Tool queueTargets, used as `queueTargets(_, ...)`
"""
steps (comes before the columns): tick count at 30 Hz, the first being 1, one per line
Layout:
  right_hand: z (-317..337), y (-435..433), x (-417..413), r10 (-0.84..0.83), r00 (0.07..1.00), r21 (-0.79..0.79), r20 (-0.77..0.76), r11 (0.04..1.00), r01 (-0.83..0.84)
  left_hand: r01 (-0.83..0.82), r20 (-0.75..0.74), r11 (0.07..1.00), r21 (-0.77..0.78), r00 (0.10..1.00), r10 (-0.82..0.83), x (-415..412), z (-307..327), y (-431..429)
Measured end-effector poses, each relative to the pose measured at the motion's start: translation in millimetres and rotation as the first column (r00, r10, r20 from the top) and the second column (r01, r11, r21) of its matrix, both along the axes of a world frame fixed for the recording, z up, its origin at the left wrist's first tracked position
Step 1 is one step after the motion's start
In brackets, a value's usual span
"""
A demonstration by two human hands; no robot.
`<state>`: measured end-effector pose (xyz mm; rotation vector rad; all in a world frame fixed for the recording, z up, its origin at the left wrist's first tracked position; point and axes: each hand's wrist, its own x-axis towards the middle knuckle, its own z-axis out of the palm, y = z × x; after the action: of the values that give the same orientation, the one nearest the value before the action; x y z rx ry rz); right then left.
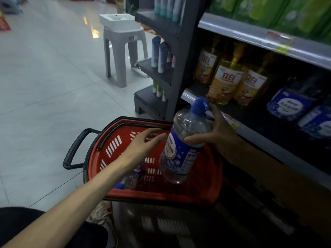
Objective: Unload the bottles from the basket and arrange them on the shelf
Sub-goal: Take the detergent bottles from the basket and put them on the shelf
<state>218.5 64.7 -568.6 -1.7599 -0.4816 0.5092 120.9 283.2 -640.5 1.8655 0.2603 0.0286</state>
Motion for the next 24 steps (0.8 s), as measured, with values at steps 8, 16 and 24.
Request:
queueTargets(8,-18.8,-51.7,-13.1,-0.231,0.939,0.232,-0.253,0.928,0.291,0.135,-0.140,0.827,-0.546,0.958,-0.249,23.3,2.1,-79.4)
queueTargets(16,-24.9,-77.5,-19.2,-0.110,0.881,0.368,-0.461,0.879,0.302,0.102,-0.152,0.701,-0.706,0.945,-0.290,31.0,-1.6,-129.5)
queueTargets(24,-23.4,-109.8,-42.2,-0.160,0.903,0.222,-0.399,0.939,0.264,0.096,-0.122,0.764,-0.638,0.967,-0.224,9.5,11.2,-150.3)
